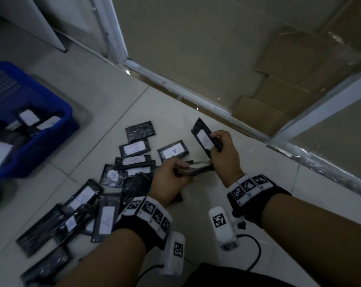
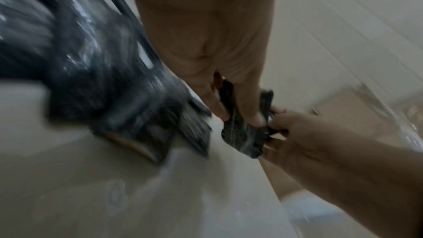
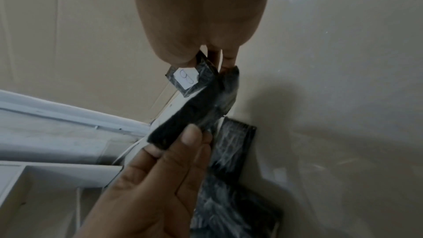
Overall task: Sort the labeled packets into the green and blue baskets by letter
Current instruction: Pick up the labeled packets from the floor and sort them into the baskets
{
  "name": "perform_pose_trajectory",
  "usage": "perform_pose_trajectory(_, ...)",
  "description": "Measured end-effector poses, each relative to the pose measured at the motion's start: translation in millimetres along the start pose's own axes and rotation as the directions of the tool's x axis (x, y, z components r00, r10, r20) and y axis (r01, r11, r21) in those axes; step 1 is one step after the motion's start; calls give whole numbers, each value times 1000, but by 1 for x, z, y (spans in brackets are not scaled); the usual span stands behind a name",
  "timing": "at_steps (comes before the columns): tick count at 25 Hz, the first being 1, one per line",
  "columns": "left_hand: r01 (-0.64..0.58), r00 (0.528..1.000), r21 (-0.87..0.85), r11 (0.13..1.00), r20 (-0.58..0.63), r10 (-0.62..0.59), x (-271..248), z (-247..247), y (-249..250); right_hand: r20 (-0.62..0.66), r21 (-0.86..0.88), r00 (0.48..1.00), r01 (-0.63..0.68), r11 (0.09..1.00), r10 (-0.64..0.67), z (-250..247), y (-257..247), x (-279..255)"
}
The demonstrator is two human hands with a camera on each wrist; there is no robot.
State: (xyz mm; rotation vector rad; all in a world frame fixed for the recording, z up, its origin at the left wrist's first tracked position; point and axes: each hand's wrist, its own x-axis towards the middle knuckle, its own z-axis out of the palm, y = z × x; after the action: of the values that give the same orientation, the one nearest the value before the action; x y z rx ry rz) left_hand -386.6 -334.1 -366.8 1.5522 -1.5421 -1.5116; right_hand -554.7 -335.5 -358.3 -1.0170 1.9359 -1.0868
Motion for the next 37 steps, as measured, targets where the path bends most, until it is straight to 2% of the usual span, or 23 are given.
perform_pose_trajectory(3, 25, 999, -120, 992, -41, -30, -14, -41, -1, 47, 77, 998, 25, 997, -29, 25, -24, -8)
perform_pose_trajectory(5, -10, 995, -226, 974, -103, -14, -29, -71, -2, 85, 141, 996, 14, 990, -26, 48, -46, -18)
perform_pose_trajectory(9, -100, 978, -473, 875, -210, -2, -59, -130, -12, 193, 257, 980, 0, 967, -51, 96, -97, -44)
perform_pose_trajectory(14, -152, 937, -590, 793, -340, -73, -100, -208, -26, 394, 276, 915, -30, 961, -84, 164, -172, -79)
perform_pose_trajectory(18, -177, 893, -661, 729, -419, -164, -122, -256, -36, 542, 203, 832, 3, 979, -115, 208, -216, -99)
perform_pose_trajectory(22, -228, 729, -606, 762, -625, -278, -118, -292, -53, 654, 170, 747, 9, 985, -120, 248, -224, -93)
perform_pose_trajectory(26, -232, 637, -601, 765, -688, -347, -106, -313, -78, 679, 131, 729, 6, 991, -93, 290, -211, -72)
perform_pose_trajectory(28, -268, 580, -580, 769, -735, -351, -103, -325, -85, 706, 119, 700, 29, 993, -105, 314, -213, -65)
perform_pose_trajectory(30, -320, 494, -559, 765, -787, -369, -104, -335, -95, 770, 92, 621, 119, 989, -146, 345, -220, -63)
perform_pose_trajectory(32, -337, 436, -544, 768, -814, -385, -108, -341, -102, 822, 86, 529, 254, 963, -212, 378, -225, -65)
perform_pose_trajectory(33, -348, 390, -532, 772, -831, -396, -112, -344, -110, 849, 96, 467, 327, 940, -249, 403, -227, -69)
perform_pose_trajectory(34, -348, 370, -526, 776, -838, -402, -114, -346, -113, 862, 101, 428, 379, 920, -271, 419, -229, -73)
perform_pose_trajectory(35, -350, 324, -511, 785, -853, -410, -119, -348, -119, 885, 112, 374, 406, 907, -276, 439, -228, -81)
perform_pose_trajectory(37, -358, 256, -496, 791, -867, -428, -131, -350, -127, 911, 107, 307, 467, 878, -275, 466, -226, -96)
